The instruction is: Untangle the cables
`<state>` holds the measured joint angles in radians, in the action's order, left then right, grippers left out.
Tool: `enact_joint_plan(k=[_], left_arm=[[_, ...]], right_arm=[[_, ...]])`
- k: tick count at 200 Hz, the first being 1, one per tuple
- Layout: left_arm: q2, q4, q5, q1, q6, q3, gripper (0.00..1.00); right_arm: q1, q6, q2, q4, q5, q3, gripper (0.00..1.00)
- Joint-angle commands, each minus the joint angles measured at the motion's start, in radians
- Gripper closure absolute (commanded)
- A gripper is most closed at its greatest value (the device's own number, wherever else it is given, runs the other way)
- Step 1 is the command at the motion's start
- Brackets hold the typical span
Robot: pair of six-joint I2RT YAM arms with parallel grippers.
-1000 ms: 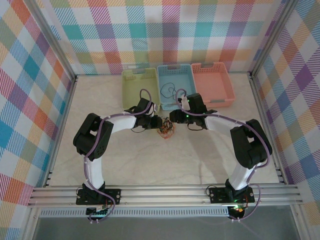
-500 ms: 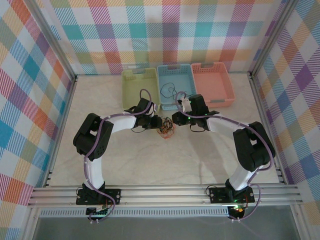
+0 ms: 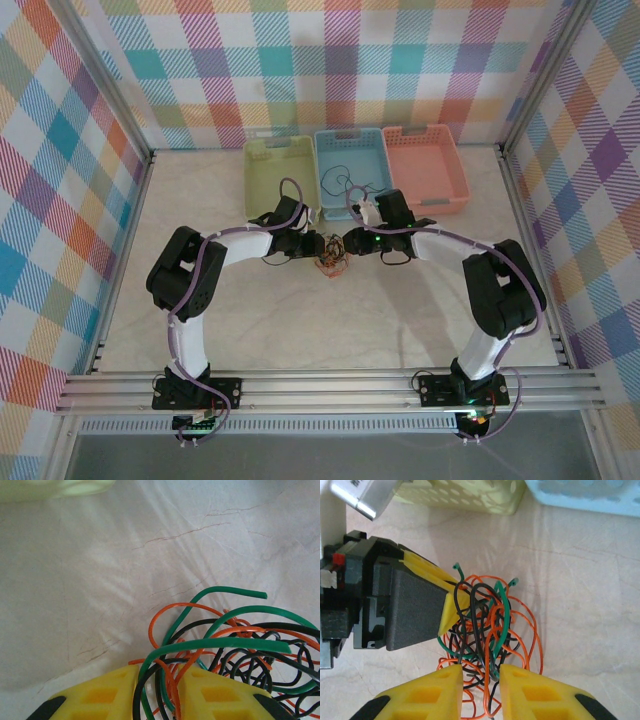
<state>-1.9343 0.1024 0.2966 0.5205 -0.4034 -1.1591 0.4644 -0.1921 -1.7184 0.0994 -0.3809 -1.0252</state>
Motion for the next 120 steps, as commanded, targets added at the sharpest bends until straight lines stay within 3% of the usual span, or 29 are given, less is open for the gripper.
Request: enact_joint_plan(k=[1, 32, 120], left_arm=[[-0.001, 0.002, 0.005, -0.007, -0.009, -0.005, 0.73], [-0.003, 0.001, 0.007, -0.007, -0.012, -0.007, 0.73], [-0.003, -0.001, 0.009, -0.007, -0.011, -0.007, 0.73]], right_arm=[[0.003, 0.026, -0.012, 0.032, -0.030, -0.020, 0.73], [0.003, 0.026, -0.030, 0.052, -0.026, -0.038, 0.74], [0.003, 0.019, -0.025, 0.034, -0.047, -0.034, 0.90]])
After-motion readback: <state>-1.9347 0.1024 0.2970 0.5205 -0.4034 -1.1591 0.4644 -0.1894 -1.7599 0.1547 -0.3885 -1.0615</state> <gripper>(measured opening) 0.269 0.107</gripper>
